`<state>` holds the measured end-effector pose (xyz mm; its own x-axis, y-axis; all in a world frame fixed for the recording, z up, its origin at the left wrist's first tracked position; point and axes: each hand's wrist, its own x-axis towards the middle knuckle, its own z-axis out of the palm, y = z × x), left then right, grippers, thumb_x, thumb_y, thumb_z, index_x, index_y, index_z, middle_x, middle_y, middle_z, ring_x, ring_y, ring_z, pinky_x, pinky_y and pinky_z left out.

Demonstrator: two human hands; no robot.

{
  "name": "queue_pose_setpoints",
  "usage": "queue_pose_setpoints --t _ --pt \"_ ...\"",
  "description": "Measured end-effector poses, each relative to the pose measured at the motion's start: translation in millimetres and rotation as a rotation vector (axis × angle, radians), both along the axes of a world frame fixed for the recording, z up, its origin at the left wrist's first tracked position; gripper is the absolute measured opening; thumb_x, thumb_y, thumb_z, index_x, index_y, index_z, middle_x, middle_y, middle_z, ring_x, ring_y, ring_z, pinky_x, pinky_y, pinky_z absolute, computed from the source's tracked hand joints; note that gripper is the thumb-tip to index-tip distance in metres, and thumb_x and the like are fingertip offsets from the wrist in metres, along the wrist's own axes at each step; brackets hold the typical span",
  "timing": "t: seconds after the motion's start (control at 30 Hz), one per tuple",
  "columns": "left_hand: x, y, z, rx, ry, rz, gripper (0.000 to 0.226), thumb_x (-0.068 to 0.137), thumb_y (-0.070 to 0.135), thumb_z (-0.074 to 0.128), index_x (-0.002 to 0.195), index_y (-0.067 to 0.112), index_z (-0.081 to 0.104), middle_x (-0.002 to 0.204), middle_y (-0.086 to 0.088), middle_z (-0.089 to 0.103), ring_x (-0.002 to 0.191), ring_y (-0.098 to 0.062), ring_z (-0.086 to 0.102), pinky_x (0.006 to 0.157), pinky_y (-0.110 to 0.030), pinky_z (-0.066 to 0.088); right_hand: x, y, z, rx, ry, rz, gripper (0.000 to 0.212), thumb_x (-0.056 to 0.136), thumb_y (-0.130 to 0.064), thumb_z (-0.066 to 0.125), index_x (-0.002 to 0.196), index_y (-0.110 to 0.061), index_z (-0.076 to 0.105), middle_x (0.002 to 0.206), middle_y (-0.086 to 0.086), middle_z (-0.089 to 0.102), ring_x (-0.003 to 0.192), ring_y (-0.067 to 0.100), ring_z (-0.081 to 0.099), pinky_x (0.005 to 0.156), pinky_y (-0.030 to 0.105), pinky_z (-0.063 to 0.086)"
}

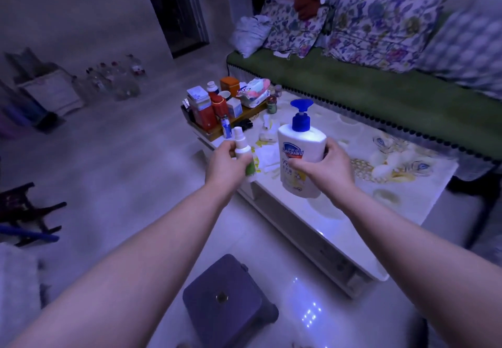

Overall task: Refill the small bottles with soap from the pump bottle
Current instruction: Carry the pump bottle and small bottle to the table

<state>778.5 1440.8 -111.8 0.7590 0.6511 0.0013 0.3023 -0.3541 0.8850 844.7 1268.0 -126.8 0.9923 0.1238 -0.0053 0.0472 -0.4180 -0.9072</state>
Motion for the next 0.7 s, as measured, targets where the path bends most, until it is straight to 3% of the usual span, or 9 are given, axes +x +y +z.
queue_pose_setpoints --t 0.2,0.5,0.7 --pt "32.6 47.2 -9.3 0.024 0.002 -0.162 0.019 0.079 0.023 0.069 0.094 0.028 0.057 0.095 0.001 0.065 0.093 -0.023 0.062 0.084 -0.038 0.052 2.9 36.5 -0.4 -0.019 0.001 -0.177 0.052 0.057 -0.039 0.082 0.101 -0.023 0.059 0.094 -0.006 0.066 0.089 0.019 0.064 0.078 0.042 0.054" --pt "57.3 92.4 -12.0 0.039 0.025 -0.498 0.014 0.085 0.028 0.064 0.095 0.026 0.055 0.095 0.004 0.060 0.093 -0.018 0.057 0.078 -0.031 0.046 -23.7 73.6 -10.5 -0.027 0.012 -0.553 0.051 0.058 -0.039 0.083 0.100 -0.027 0.056 0.093 -0.007 0.064 0.091 0.020 0.063 0.080 0.041 0.053" --pt "60.2 75.4 -14.3 -0.011 0.023 -0.538 0.013 0.085 0.028 0.063 0.095 0.027 0.056 0.086 0.011 0.057 0.091 -0.017 0.057 0.078 -0.034 0.048 -26.8 65.2 -15.7 -0.043 0.043 -0.569 0.058 0.059 -0.038 0.083 0.109 -0.026 0.056 0.097 -0.007 0.064 0.093 0.020 0.063 0.080 0.040 0.053"
